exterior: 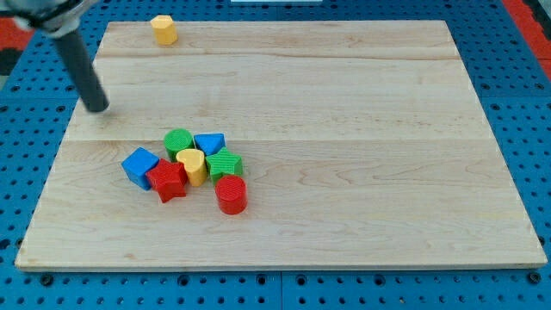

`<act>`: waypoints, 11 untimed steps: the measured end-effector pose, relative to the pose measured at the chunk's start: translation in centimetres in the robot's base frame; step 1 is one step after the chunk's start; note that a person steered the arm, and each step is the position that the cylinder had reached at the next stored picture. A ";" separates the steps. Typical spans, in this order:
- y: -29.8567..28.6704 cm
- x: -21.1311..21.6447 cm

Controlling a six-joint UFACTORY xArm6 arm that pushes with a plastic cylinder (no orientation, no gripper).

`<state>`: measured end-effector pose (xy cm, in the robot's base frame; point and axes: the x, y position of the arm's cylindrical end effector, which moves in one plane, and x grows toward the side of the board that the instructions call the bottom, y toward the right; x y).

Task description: Move the blue cube parallel to the yellow hexagon

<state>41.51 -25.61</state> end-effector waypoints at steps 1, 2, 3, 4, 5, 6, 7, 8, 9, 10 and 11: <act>0.6 7.0; 6.7 9.4; 11.2 9.4; 14.3 9.3; 14.1 8.0; 10.1 6.4; 10.2 4.0; 9.6 1.3; 5.9 1.2; 5.2 -0.1; 5.2 -3.3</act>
